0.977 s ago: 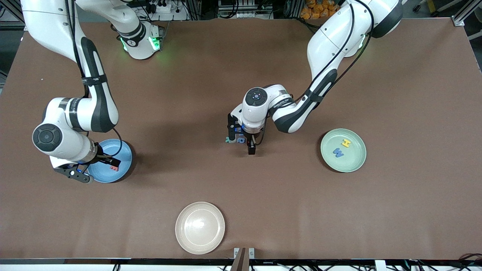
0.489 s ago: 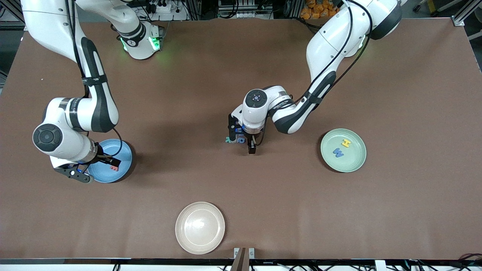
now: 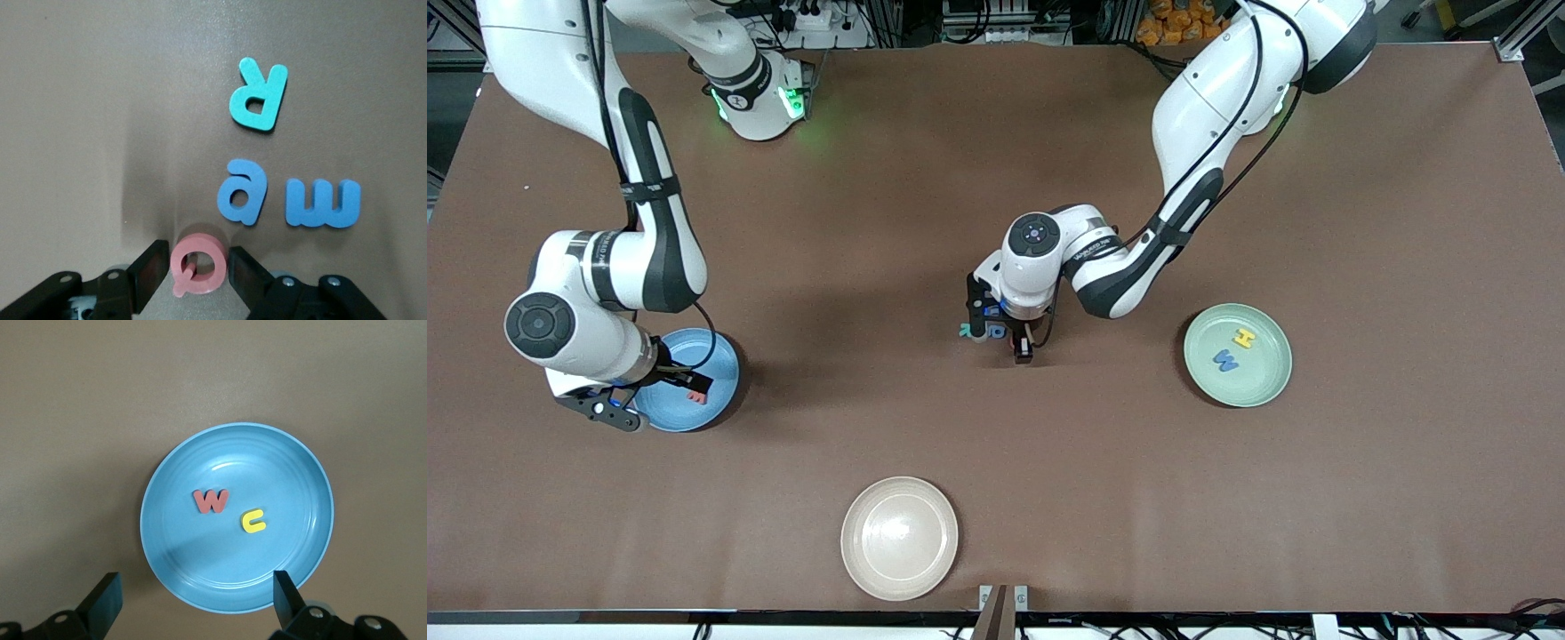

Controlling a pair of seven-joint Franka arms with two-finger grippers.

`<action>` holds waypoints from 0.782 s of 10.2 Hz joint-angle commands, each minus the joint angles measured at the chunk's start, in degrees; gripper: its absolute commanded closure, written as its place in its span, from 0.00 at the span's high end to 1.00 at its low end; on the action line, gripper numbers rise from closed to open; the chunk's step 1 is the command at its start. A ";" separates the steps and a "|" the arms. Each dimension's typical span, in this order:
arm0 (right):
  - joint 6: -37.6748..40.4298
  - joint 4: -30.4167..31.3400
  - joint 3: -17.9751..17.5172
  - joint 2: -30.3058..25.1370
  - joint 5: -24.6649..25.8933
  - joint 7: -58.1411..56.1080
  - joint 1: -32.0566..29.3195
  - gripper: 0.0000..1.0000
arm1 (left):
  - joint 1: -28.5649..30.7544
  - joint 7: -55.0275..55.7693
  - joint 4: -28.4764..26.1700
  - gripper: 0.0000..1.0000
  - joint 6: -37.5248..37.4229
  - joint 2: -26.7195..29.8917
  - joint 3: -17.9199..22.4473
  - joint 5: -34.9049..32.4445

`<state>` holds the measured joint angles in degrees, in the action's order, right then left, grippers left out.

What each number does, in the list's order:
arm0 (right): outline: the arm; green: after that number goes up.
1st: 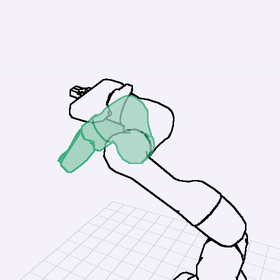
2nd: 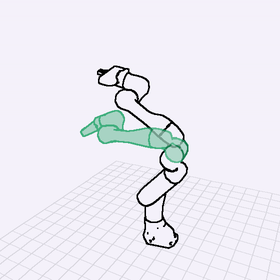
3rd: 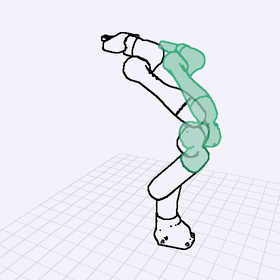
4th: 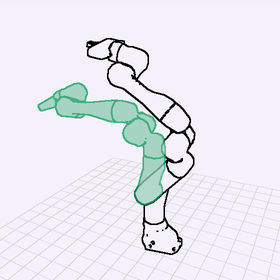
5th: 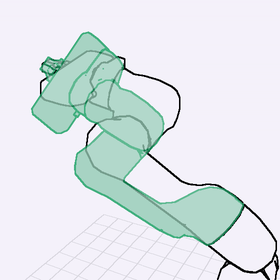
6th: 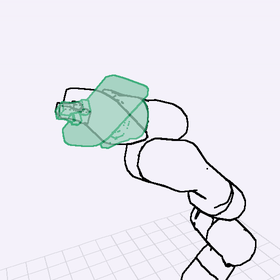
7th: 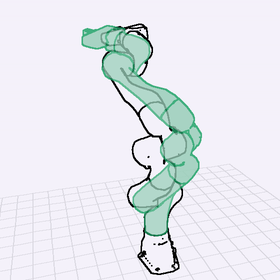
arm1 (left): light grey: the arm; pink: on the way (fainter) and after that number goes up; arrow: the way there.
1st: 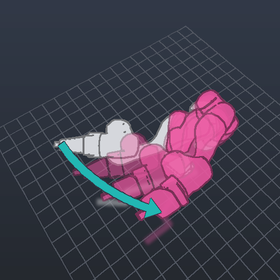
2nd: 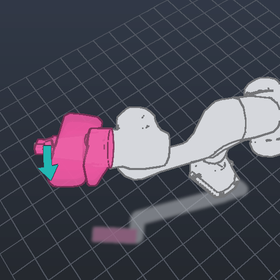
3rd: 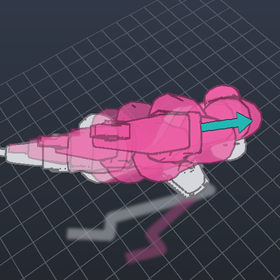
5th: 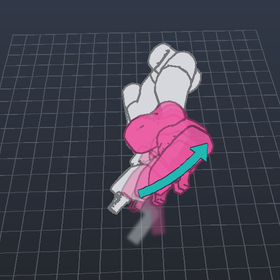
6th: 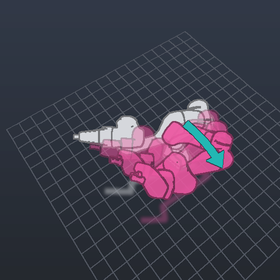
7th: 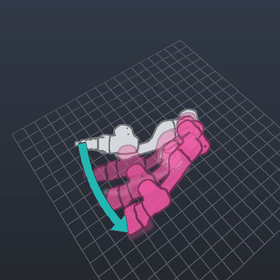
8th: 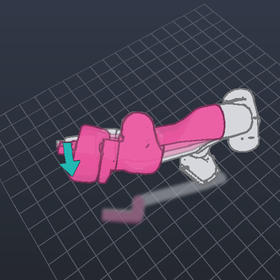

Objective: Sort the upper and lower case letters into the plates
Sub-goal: 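Drop the w onto the blue plate while the left gripper grasps pink q, then carry the pink q with the left gripper over the green plate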

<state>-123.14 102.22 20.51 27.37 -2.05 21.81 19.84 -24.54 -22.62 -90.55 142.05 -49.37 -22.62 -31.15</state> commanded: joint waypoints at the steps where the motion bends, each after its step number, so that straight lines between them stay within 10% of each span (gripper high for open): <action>1: -0.08 0.79 -0.74 -0.83 1.00 0.25 -0.85 1.00 | -0.16 1.52 -0.59 0.30 0.25 -0.29 0.38 -1.19; 8: 0.09 0.35 -1.17 -0.83 0.21 0.69 0.73 1.00 | 2.30 1.26 0.03 0.19 -7.03 2.34 -0.32 0.47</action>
<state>-123.14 102.25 19.77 27.37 -2.06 21.87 20.34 -23.58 -22.28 -89.86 137.41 -48.33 -22.66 -31.08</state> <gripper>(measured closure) 0.000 0.612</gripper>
